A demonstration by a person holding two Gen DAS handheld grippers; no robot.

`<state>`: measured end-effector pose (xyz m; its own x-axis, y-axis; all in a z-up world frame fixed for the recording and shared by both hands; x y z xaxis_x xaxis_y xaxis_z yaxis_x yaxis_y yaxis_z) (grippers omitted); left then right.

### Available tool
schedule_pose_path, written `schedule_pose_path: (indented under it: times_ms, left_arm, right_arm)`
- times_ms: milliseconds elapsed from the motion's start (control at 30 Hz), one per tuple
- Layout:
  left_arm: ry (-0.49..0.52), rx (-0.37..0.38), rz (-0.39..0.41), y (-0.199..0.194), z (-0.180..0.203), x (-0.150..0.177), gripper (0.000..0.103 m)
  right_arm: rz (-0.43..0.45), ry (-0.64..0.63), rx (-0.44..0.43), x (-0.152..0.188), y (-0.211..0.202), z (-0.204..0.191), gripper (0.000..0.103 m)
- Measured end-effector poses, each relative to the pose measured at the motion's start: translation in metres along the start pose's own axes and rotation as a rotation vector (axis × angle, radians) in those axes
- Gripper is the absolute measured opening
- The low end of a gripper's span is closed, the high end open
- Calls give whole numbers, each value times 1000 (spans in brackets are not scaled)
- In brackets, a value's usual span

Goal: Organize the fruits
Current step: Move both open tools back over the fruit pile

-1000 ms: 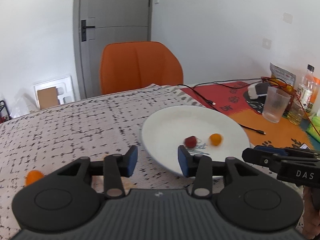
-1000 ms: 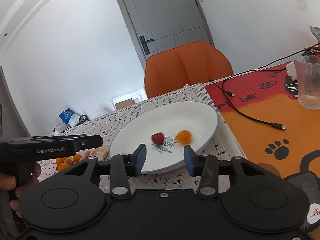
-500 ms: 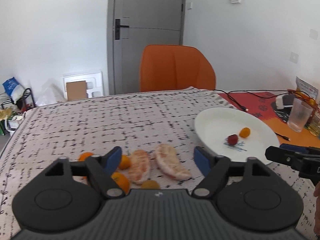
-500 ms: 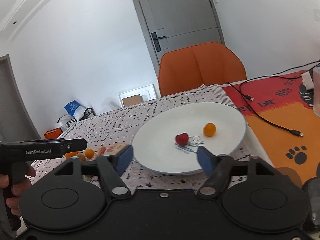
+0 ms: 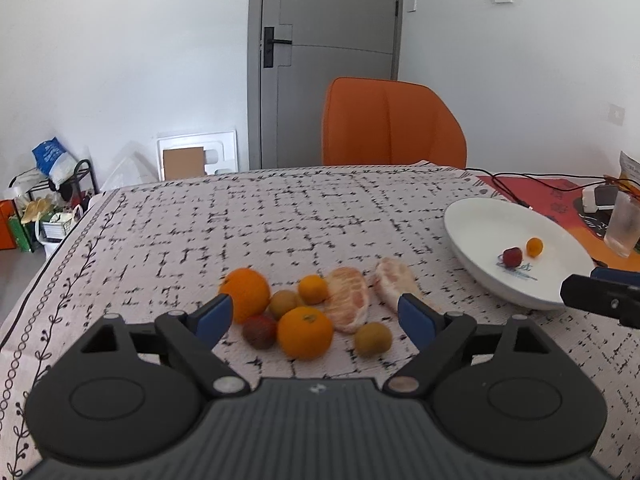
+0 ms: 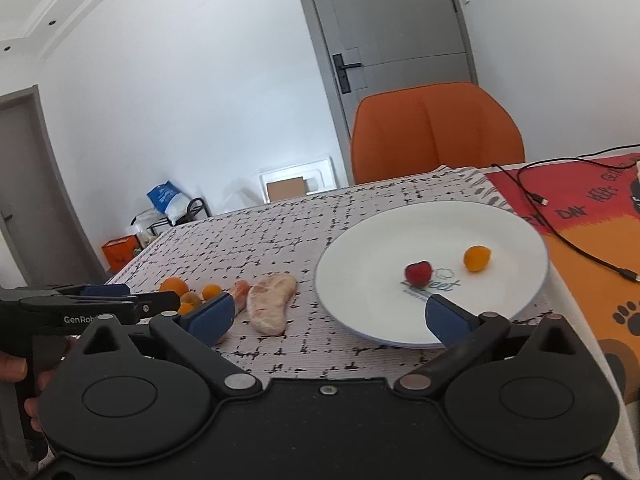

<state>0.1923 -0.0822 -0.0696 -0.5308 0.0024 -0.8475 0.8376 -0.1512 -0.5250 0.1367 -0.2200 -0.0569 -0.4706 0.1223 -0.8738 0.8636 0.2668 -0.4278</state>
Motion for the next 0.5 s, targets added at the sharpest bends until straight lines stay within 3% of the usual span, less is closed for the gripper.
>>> schedule_pose_path:
  times_ms: [500]
  left_arm:
    - [-57,8,19,2,-25,9,88]
  right_arm:
    - [-9,-36,-55,-1,13,-31,103]
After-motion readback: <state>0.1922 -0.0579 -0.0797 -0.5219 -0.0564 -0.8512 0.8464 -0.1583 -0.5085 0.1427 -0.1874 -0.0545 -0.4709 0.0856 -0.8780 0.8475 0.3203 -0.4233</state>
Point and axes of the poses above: each gripper's, at about its wrist camera, not at the fingertips, and y roughly the way its jaws point, z to its right, x to its underside, the point moved 9 cm from there along y, roughly the way its jaws point, and after that the axes turned 5 degrees about x, right-handed, at the moved point
